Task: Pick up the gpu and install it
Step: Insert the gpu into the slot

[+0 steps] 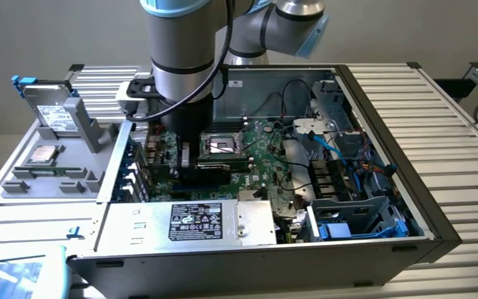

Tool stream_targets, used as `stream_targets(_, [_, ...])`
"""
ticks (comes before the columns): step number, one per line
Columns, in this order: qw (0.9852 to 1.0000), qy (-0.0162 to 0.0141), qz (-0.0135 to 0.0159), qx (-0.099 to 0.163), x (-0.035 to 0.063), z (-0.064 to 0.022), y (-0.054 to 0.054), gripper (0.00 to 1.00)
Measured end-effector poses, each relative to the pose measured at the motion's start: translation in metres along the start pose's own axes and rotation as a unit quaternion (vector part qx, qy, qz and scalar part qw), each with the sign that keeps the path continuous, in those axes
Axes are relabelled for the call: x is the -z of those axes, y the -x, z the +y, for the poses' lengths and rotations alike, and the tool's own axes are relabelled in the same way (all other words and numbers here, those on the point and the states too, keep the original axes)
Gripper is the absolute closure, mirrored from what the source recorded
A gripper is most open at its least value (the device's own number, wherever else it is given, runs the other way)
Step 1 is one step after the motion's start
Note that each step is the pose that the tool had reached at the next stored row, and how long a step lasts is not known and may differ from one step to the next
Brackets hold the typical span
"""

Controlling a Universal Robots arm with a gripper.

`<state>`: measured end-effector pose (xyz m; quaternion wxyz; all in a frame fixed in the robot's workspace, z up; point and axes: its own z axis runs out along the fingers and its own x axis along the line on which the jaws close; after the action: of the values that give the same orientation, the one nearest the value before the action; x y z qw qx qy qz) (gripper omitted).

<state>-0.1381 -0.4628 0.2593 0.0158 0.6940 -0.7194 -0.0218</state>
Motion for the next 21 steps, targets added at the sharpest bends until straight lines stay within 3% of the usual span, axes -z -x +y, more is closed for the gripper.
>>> stream_targets(21, [1.0, 0.0002, 0.0003, 0.001, -0.0001, 0.0, 0.0002, 0.73])
